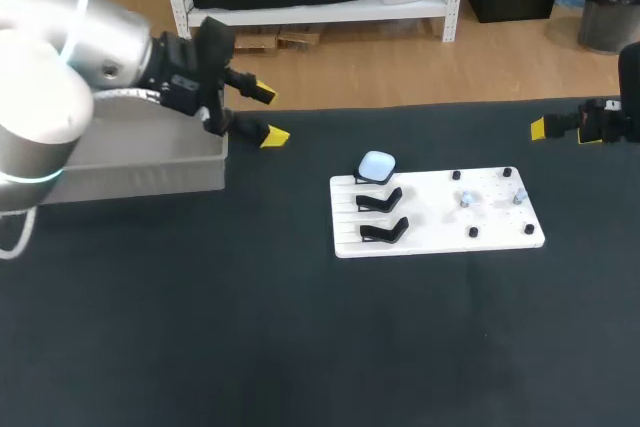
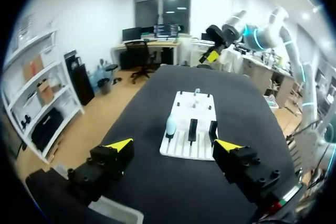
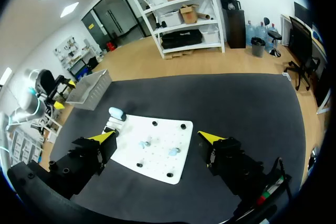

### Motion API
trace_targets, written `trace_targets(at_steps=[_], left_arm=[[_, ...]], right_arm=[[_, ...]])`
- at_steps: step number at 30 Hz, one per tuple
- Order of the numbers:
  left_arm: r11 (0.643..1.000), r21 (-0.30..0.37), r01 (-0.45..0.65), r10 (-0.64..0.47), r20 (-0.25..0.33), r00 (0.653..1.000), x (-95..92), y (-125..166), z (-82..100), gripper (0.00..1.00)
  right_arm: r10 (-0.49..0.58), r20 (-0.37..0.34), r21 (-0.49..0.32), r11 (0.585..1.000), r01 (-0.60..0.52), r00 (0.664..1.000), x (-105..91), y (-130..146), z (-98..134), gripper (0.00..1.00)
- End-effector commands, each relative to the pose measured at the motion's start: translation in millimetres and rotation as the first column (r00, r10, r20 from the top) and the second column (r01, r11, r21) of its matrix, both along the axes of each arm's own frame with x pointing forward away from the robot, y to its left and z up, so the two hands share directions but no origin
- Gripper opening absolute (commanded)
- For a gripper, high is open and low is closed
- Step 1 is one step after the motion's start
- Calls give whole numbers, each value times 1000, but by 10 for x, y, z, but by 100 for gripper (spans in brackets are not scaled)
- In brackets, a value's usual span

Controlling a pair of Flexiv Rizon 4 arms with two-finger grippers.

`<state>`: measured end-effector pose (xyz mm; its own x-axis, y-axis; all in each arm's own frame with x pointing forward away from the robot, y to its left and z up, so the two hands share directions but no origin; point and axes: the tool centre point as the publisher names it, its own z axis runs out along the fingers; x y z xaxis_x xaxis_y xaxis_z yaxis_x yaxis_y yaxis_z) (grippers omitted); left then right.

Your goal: Pick up each earbud case from the left stands, insert the matching earbuds, close the lid, and place the case in the box.

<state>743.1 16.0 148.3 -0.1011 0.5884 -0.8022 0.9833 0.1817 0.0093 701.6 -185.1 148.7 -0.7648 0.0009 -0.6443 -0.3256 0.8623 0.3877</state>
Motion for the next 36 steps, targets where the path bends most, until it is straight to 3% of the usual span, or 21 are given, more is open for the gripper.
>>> trace_targets(at_steps=[1,8,23,28,36], left_arm=[[998,-24,64,-64,-2,998,71,-116,-128,100],[990,-35,140,-139,28,990,107,-266,-282,100],[969,-65,238,-238,6,971,166,-589,-651,100],[966,-88,242,-242,15,970,199,-644,-755,91],[963,-127,238,-240,0,971,272,-727,-927,64]], right_arm=[[-1,0,-2,1000,1,1000,3,3,-3,100],[-1,0,-2,1000,1,1000,3,3,-3,100],[-1,0,-2,1000,1,1000,3,3,-3,100],[-1,0,-2,1000,1,1000,3,3,-3,100],[-1,0,-2,1000,1,1000,3,3,-3,100]])
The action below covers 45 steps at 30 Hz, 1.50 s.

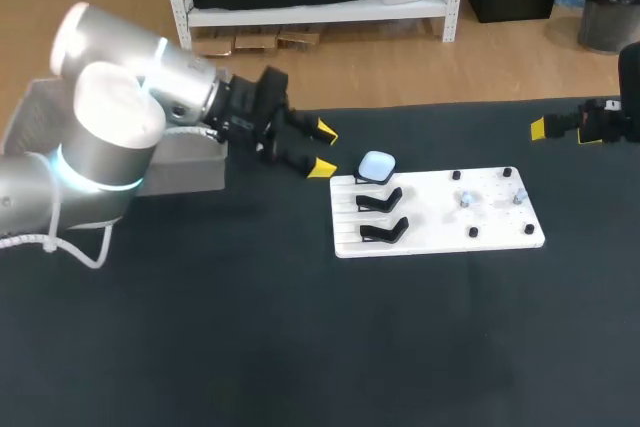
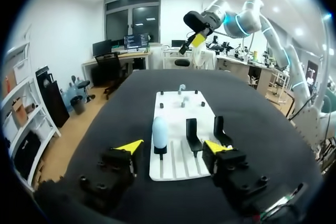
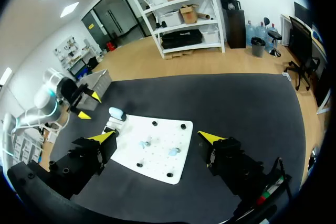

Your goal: Pick up each earbud case from the left stands, insert the matching earbuds, close the lid, and place the case in the box.

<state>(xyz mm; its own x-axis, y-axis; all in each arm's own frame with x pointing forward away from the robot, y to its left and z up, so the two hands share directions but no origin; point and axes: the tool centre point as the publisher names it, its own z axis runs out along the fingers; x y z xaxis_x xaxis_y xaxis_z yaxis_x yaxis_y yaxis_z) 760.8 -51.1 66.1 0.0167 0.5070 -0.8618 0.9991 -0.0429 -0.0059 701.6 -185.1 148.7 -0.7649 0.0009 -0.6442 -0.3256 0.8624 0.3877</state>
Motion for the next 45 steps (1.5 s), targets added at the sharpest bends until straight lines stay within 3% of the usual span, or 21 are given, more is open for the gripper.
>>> trace_targets(at_steps=[1,6,12,22,45], left_arm=[[1000,-24,17,-17,-9,1000,99,-68,-121,63],[998,-52,25,-25,-9,1000,99,-133,-180,65],[997,-64,30,-31,-3,1000,144,-211,-256,76],[996,-83,36,-39,-25,999,261,-298,-325,66],[994,-91,66,-70,-44,997,249,-483,-392,50]], right_arm=[[-1,0,-2,1000,1,1000,3,3,-3,100],[-1,0,-2,1000,1,1000,3,3,-3,100],[-1,0,-2,1000,1,1000,3,3,-3,100],[-1,0,-2,1000,1,1000,3,3,-3,100],[-1,0,-2,1000,1,1000,3,3,-3,100]])
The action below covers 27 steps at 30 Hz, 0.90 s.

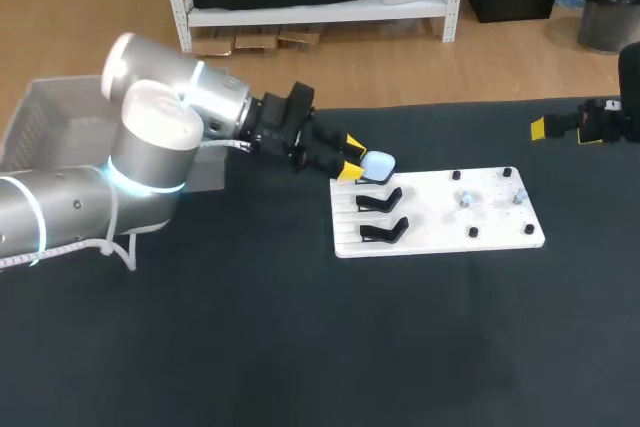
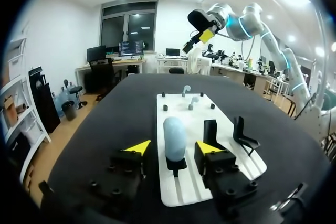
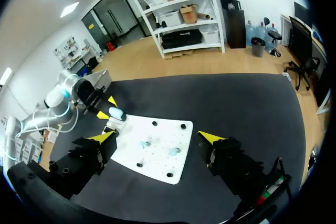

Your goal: Pick up each earbud case from the left stands, insert the matching earbuds, close the lid, and place the case in the box.

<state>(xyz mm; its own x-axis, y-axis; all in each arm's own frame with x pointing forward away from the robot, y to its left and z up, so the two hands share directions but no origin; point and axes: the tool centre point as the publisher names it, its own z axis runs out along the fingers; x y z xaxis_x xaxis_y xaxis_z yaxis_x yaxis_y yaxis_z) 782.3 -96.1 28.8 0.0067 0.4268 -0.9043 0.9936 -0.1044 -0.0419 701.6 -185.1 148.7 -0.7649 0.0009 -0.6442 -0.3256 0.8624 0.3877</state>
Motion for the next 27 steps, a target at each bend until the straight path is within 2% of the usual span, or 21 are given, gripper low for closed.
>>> trace_targets(at_steps=[1,27], left_arm=[[1000,0,10,-10,-5,1000,25,-38,-18,50],[1000,-5,-19,19,-6,1000,-20,-132,-107,41]], right_arm=[[-1,0,-2,1000,1,1000,3,3,-3,100],[-1,0,-2,1000,1,1000,3,3,-3,100]])
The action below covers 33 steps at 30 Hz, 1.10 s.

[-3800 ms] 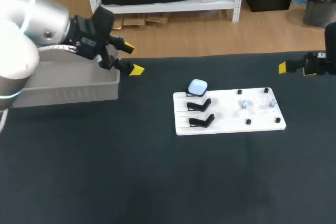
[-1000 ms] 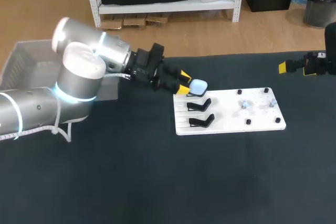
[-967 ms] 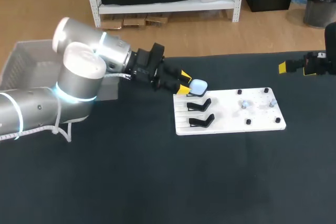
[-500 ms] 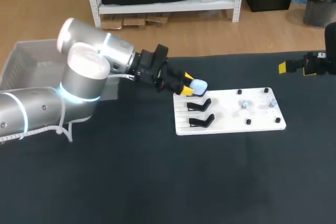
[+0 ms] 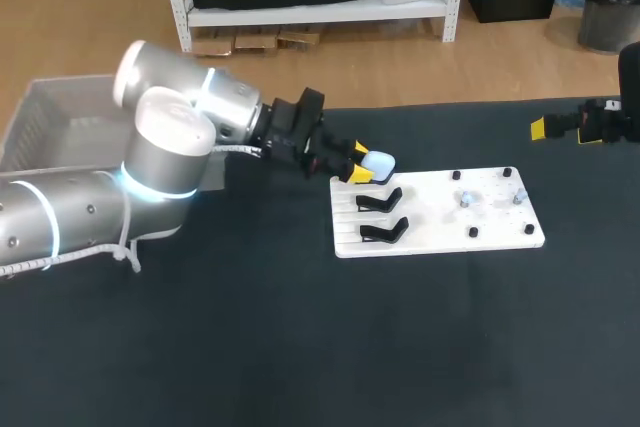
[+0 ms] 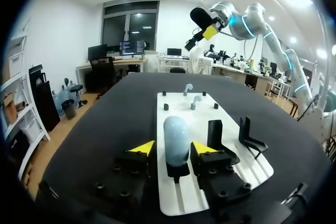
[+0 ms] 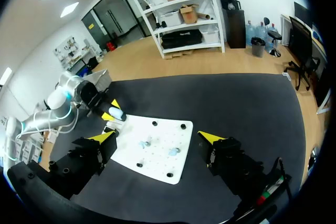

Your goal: Pick up each earbud case from the left stands, insert the matching earbuds, close the lid, and place the case in the box.

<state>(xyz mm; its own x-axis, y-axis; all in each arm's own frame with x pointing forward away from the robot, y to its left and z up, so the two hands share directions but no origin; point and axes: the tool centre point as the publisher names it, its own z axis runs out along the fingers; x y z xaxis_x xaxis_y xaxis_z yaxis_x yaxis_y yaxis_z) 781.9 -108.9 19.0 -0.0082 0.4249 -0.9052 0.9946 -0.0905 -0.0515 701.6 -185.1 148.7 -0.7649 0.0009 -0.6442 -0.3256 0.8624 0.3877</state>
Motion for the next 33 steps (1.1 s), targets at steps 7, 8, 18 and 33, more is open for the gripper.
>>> trace_targets(at_steps=[7,8,18,33], left_arm=[[1000,-5,-4,4,1,1000,-44,-17,-25,42],[1000,-5,-6,6,0,1000,-44,-18,-26,42],[1000,-15,-21,21,4,1000,-23,-28,-15,41],[999,-26,-30,30,-3,1000,-45,-3,-31,0]], right_arm=[[-1,0,-2,1000,1,1000,3,3,-3,100],[-1,0,-2,1000,1,1000,3,3,-3,100],[-1,0,-2,1000,1,1000,3,3,-3,100],[-1,0,-2,1000,1,1000,3,3,-3,100]])
